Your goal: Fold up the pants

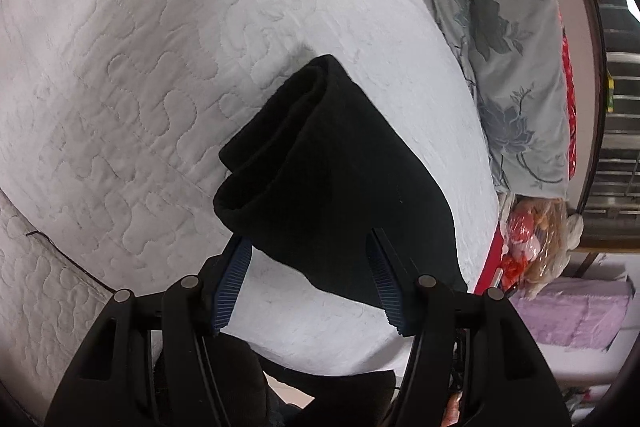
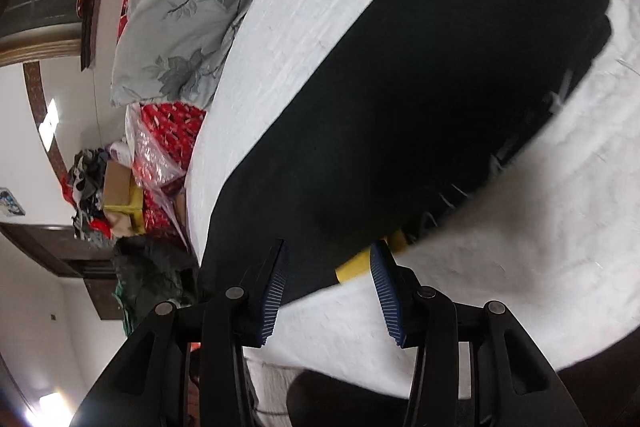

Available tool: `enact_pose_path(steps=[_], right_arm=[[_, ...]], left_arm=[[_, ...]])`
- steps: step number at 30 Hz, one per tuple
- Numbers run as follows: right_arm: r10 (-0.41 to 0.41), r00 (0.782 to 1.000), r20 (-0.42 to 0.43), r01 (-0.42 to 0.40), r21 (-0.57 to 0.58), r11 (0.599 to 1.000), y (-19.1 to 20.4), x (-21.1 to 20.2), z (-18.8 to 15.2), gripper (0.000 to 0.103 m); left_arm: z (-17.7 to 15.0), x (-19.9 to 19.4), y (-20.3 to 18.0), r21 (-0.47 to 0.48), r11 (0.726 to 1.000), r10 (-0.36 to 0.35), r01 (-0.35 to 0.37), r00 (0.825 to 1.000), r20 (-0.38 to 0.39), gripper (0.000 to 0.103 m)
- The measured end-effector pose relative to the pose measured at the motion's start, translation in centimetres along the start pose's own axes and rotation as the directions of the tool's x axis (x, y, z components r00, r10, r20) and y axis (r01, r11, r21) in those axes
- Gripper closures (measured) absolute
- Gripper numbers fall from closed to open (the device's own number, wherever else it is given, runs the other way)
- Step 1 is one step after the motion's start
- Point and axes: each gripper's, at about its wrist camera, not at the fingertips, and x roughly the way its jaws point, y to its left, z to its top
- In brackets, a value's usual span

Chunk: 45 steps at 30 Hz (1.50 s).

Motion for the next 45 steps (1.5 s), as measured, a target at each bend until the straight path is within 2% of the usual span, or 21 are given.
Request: enact_pose_path(steps=[2,8,10,12,13,14,15,16,19,21,23,25,27,30,33,36,37,41,45], right_arm=[[-0.027,1.0,-0.013,0.028,0.036,0.999,-0.2,0.6,-0.1,0.058],[-0.011,1.0,0.03,0.007,0.128,0.992,-0.7,0.2,-0.8,0.058],[-0.026,0.999,0.035,0.021,0.136,0.991,-0.9,0.4,-0.6,0.059],[-0.009,0.999,0.053,-0.001,0.185,0.983,-1.4,0.5,-0.5,0.059],[-0.012,0.998,0.061,0.0,0.199,0.98,-1.3,0.8,-0.4,0.062],[-0.022,0.998,0.065,0.009,0.195,0.981,-1.2,0.9,-0.4,0.073],[-0.041,0.996,0.073,0.027,0.179,0.983,-1.1,1.0,-0.3,0.083],[-0.049,0.996,0.077,0.036,0.166,0.985,-1.0,1.1,-0.2,0.098],[-0.01,0.996,0.092,-0.007,0.181,0.983,-1.1,0.9,-0.2,0.098],[0.011,0.995,0.099,-0.024,0.138,0.99,-0.4,0.1,-0.4,0.098],[0.019,0.995,0.094,-0.028,0.097,0.995,0.0,-0.6,-1.0,0.098],[0.022,0.997,0.07,-0.029,0.108,0.994,-0.6,-0.4,-1.7,0.098],[-0.008,0.999,0.044,0.003,0.12,0.993,-1.5,0.3,-2.2,0.098],[-0.005,0.999,0.039,-0.001,0.141,0.99,-2.4,1.0,-2.4,0.098],[-0.013,1.0,0.018,0.01,0.122,0.992,-1.9,0.7,-2.0,0.093],[-0.027,1.0,-0.004,0.027,0.088,0.996,-1.2,-0.4,-1.8,0.09],[-0.035,0.999,0.002,0.035,0.068,0.997,-1.1,-1.2,-1.8,0.088],[-0.054,0.996,0.074,0.053,0.023,0.998,-1.6,-5.6,-1.2,0.079],[-0.091,0.979,0.184,0.094,-0.004,0.996,-2.5,-9.9,0.4,0.075]], left_arm=[[0.2,0.1,0.5,-0.019,1.0,-0.004,0.004,1.0,-0.01,0.045],[0.6,0.3,1.1,-0.043,0.999,-0.022,0.021,0.999,-0.026,0.045],[0.9,0.5,1.1,-0.049,0.999,-0.015,0.013,0.999,-0.031,0.045],[1.1,0.7,1.1,-0.051,0.999,-0.007,0.005,0.999,-0.034,0.045],[1.2,0.8,1.0,-0.053,0.999,0.005,-0.007,0.999,-0.033,0.046],[1.3,1.0,0.9,-0.054,0.998,0.012,-0.014,0.999,-0.038,0.047],[1.5,1.0,0.9,-0.056,0.998,0.026,-0.028,0.999,-0.037,0.059],[1.7,1.0,0.8,-0.056,0.997,0.044,-0.046,0.998,-0.038,0.078],[2.2,-0.1,0.2,-0.042,0.999,0.026,-0.028,0.999,-0.046,0.085],[2.3,-1.5,-1.0,0.041,0.998,0.044,-0.044,0.999,-0.005,0.085],[2.1,-1.6,-1.6,0.122,0.986,0.111,-0.114,0.993,0.033,0.085],[2.0,-0.4,-1.1,0.144,0.973,0.176,-0.178,0.984,0.028,0.085],[2.1,0.7,-0.1,0.132,0.973,0.192,-0.192,0.981,0.008,0.085],[2.1,1.2,1.6,0.082,0.985,0.155,-0.154,0.988,-0.013,0.079],[2.2,0.6,2.4,0.054,0.992,0.112,-0.111,0.994,-0.016,0.075],[1.4,-0.4,2.5,0.082,0.988,0.132,-0.133,0.991,0.017,0.06],[1.0,-0.8,2.6,0.089,0.986,0.141,-0.143,0.99,0.03,0.058],[-0.7,-2.3,2.6,0.097,0.993,0.059,-0.063,0.997,0.043,0.058],[-0.6,-4.8,0.4,0.153,0.986,0.035,-0.06,0.986,0.162,0.058]])
